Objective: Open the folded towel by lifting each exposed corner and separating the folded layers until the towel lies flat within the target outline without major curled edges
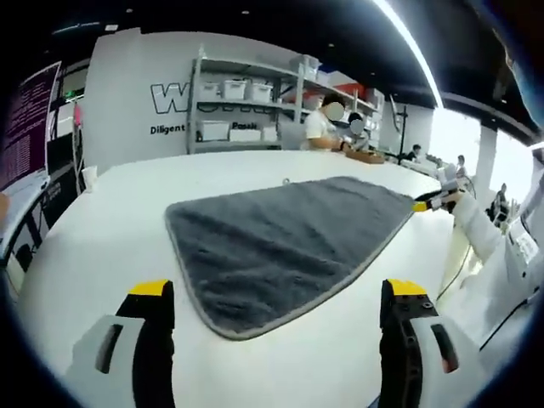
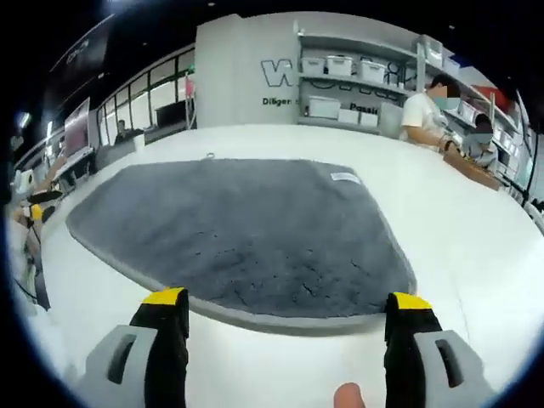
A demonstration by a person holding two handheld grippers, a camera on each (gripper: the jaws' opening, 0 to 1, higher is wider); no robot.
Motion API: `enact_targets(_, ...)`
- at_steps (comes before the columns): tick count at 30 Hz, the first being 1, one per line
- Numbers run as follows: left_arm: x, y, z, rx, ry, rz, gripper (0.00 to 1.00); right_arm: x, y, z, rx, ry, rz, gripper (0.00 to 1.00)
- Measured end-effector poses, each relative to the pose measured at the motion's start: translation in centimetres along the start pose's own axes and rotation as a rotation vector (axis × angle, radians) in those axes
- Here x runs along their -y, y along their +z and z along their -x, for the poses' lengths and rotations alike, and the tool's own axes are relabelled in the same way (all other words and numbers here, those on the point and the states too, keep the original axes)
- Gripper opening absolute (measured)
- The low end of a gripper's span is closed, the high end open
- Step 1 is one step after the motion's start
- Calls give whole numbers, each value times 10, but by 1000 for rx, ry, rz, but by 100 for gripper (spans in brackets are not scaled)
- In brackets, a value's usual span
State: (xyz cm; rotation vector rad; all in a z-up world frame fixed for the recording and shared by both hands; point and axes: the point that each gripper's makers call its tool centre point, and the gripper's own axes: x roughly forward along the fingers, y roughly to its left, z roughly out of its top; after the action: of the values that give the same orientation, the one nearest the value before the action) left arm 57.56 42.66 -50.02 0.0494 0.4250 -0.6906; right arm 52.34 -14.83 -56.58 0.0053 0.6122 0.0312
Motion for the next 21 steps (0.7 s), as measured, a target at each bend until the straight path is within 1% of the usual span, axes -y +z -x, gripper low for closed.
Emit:
enact_targets(2, -1, -1, -2, 1, -2, 9, 100, 5, -7, 0, -14, -5, -14, 96)
enact_targets(3, -1, -1, -2, 0, -4, 10, 100, 5, -8, 0, -13, -4, -14, 95)
enact_targets(6, -1, -3, -2, -10, -7, 11, 100, 5, -4, 4, -7, -3, -22, 95)
enact_targets(7, -1, -3, -1, -15, -6, 8, 100, 5, 2, 9, 17, -5, -15, 95)
enact_targets(9, -2, -1, 2, -11, -2, 4, 100, 5, 11, 16, 47, -12, 18, 96)
enact_targets(10, -3, -1, 3, -9, 0, 4, 100, 6, 18, 23, 71, -24, 64, 97)
enact_targets(12, -6, 0, 7, -4, 8, 6, 100, 8, 22, 30, 77, -39, 104, 99)
enact_targets(14, -7, -1, 9, -5, 13, 6, 100, 11, 26, 41, 77, -62, 180, 99)
enact_targets(16, -9, -6, 11, -32, 27, -2, 100, 11, 26, 49, 65, -70, 220, 99)
enact_targets(18, -10, -8, 12, -42, 30, -4, 100, 10, 27, 54, 65, -68, 220, 99)
enact_targets(20, -11, -10, 12, -49, 33, -3, 100, 9, 21, 59, 42, -64, 181, 99)
enact_targets(21, -11, -11, 13, -49, 33, -2, 100, 9, 20, 59, 34, -63, 181, 99)
